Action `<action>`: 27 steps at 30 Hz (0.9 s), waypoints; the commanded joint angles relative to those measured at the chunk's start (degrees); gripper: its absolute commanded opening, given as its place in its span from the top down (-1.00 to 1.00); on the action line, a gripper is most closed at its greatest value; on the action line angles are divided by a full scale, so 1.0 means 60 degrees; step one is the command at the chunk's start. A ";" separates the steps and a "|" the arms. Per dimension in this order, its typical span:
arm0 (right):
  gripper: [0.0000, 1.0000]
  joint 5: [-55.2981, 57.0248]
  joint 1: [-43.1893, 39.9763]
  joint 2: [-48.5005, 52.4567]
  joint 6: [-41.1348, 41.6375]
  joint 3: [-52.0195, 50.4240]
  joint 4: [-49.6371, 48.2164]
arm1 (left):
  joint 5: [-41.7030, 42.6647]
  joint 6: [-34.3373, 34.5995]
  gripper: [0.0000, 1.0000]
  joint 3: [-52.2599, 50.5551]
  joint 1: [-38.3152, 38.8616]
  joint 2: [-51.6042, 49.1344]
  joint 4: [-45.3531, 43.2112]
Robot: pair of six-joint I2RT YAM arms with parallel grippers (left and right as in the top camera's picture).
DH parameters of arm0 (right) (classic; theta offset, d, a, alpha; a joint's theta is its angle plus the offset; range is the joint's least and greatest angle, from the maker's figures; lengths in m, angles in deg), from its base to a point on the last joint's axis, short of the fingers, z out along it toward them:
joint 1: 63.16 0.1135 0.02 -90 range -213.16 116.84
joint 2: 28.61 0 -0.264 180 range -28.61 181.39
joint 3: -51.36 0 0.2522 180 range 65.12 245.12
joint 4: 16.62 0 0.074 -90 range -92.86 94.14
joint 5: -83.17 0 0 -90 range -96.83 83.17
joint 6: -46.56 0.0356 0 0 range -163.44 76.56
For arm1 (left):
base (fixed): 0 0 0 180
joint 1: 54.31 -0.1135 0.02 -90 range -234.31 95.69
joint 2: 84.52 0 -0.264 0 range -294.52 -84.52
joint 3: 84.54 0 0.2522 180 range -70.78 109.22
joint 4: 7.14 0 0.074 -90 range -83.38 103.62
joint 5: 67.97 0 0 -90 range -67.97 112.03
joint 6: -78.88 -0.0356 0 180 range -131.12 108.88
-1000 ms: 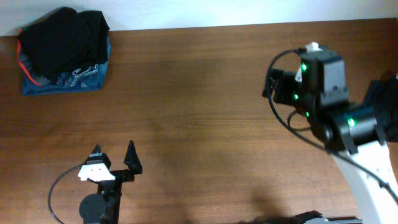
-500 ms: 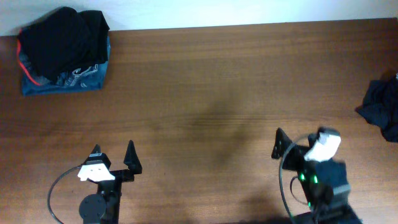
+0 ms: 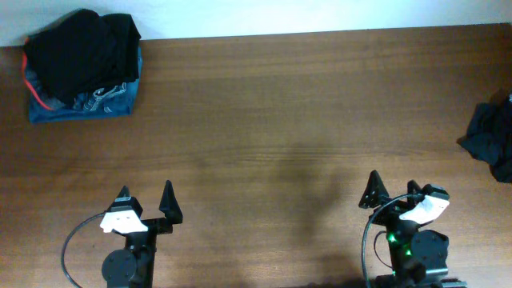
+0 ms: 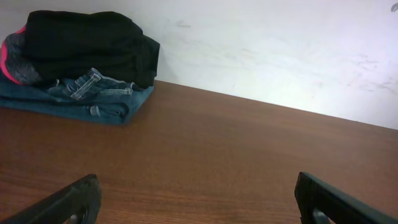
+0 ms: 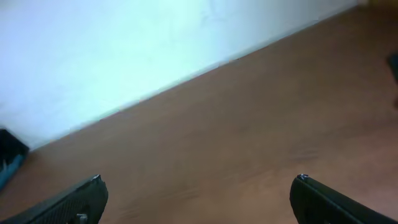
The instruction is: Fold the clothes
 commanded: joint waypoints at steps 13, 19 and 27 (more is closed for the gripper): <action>-0.97 -0.0171 -0.0404 -0.0106 -0.0095 -0.1413 -0.3224 | -0.0036 -0.0091 -0.98 -0.0073 -0.0051 0.0055 0.0004; -0.97 -0.0204 -0.0393 -0.0106 -0.0095 -0.1413 -0.2044 | -0.0036 -0.0091 -0.98 -0.0073 -0.0051 0.0055 0.0004; -0.97 -0.0310 -0.0397 -0.0106 -0.0091 -0.1413 -0.2073 | -0.0036 -0.0091 -0.98 -0.0073 -0.0051 0.0055 0.0004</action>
